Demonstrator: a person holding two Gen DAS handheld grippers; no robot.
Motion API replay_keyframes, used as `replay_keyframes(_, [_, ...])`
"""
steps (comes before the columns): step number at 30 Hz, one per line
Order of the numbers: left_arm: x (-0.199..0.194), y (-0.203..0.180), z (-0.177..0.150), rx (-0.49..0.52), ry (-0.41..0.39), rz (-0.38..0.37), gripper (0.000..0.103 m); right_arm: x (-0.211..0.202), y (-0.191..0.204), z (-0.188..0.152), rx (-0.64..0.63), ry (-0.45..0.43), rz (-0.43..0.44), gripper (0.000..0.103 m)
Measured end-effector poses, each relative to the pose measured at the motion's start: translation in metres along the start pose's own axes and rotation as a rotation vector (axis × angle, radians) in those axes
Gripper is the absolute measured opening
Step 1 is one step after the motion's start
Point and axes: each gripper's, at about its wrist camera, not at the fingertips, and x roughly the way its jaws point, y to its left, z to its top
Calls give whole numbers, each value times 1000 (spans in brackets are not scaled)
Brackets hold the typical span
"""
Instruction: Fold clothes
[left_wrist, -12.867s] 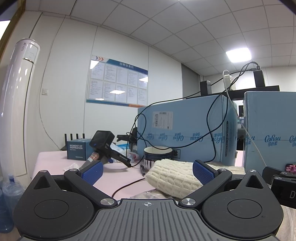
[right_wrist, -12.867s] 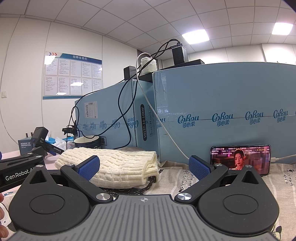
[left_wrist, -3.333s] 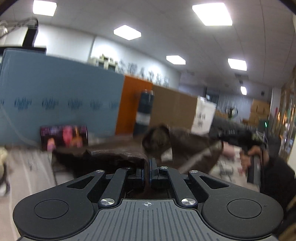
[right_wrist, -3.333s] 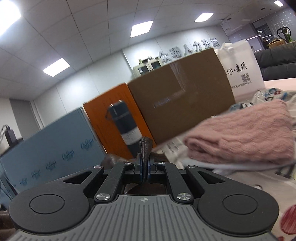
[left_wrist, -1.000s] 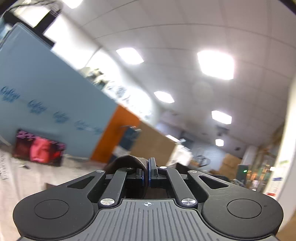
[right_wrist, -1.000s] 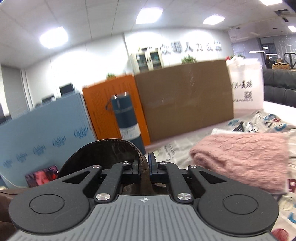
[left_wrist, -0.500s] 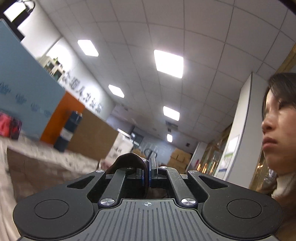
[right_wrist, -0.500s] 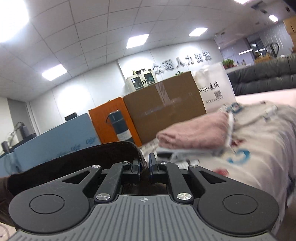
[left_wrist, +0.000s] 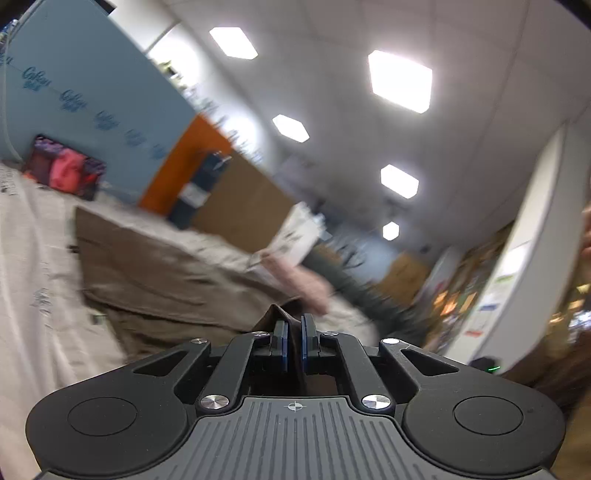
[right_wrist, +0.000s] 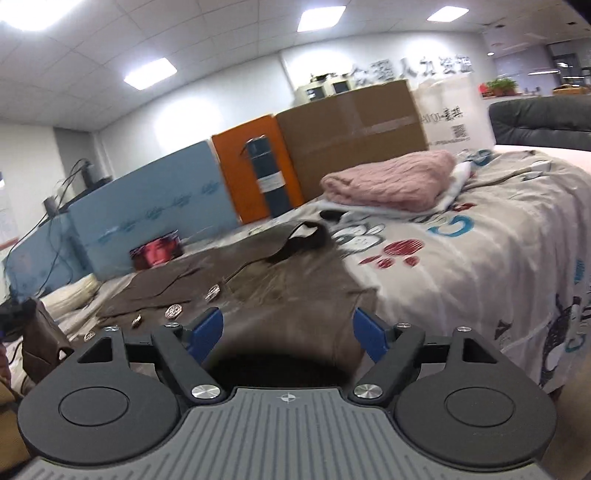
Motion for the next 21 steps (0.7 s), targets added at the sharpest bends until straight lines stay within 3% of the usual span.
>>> replay_keyframes(3, [6,6,12,31,49,47,8,-16,-4,10,-42,-17,53,83])
replay_keyframes(6, [9,16,25,46,47,74,9,-28,-16,27,-34,-119,15,85])
replay_keyframes(9, [10,26,38,62,26,90,17,-13,-37,45,25,-176,-11,89])
replay_keyframes(10, [10,30,41,65,12,124,26,-3,-44,51,47,-181,-27,90])
replay_keyframes(11, [9,34,45,64,-3,157,34,11,-50,55,55,-162,-55,90])
replay_keyframes(15, [10,56,62,4,-65,320,43,88,-65,63,49,-24,-43,90])
replay_keyframes(17, [24,70,75,-36,-61,418,76,126,-65,65,44,38,9,90])
replay_keyframes(21, [64,106,102,-98,13,508,79,183,-57,72,71,124,82,90])
